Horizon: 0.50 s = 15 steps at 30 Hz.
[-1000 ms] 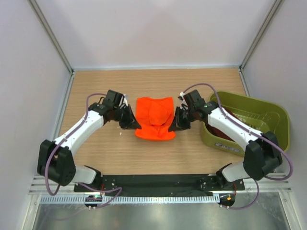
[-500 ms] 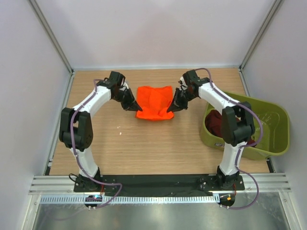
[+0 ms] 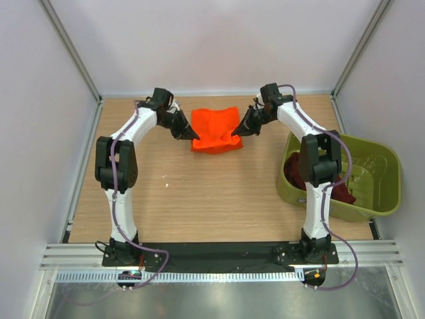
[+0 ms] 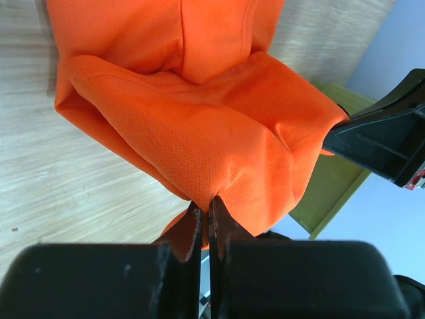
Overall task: Fold and stack the t-shirts
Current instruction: Fold the tshirt
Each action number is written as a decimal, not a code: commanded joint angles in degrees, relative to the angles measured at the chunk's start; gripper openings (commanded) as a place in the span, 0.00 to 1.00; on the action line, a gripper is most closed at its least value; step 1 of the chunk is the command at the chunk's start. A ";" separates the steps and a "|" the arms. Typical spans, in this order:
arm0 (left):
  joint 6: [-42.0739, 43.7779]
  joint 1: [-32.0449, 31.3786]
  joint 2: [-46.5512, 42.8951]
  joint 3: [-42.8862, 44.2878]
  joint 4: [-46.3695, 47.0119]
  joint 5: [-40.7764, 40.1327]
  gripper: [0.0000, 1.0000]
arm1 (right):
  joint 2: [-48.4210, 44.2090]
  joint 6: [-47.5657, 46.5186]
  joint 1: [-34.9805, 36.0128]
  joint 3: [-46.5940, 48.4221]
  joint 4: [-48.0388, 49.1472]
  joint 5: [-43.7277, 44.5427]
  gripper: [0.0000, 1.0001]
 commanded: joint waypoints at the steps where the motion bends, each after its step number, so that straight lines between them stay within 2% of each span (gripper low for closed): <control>1: 1.07 0.64 -0.41 2.49 0.20 3.35 0.00 | 0.79 2.49 0.26 3.87 -0.04 -3.24 0.02; 6: 2.30 0.56 -4.53 -3.56 0.11 2.12 0.00 | -2.90 -0.49 0.35 -0.07 -2.77 -1.84 0.01; 15: 2.04 -1.20 -23.78 -30.36 2.66 -0.25 0.00 | -18.62 -1.12 3.60 -23.42 -0.41 1.24 0.01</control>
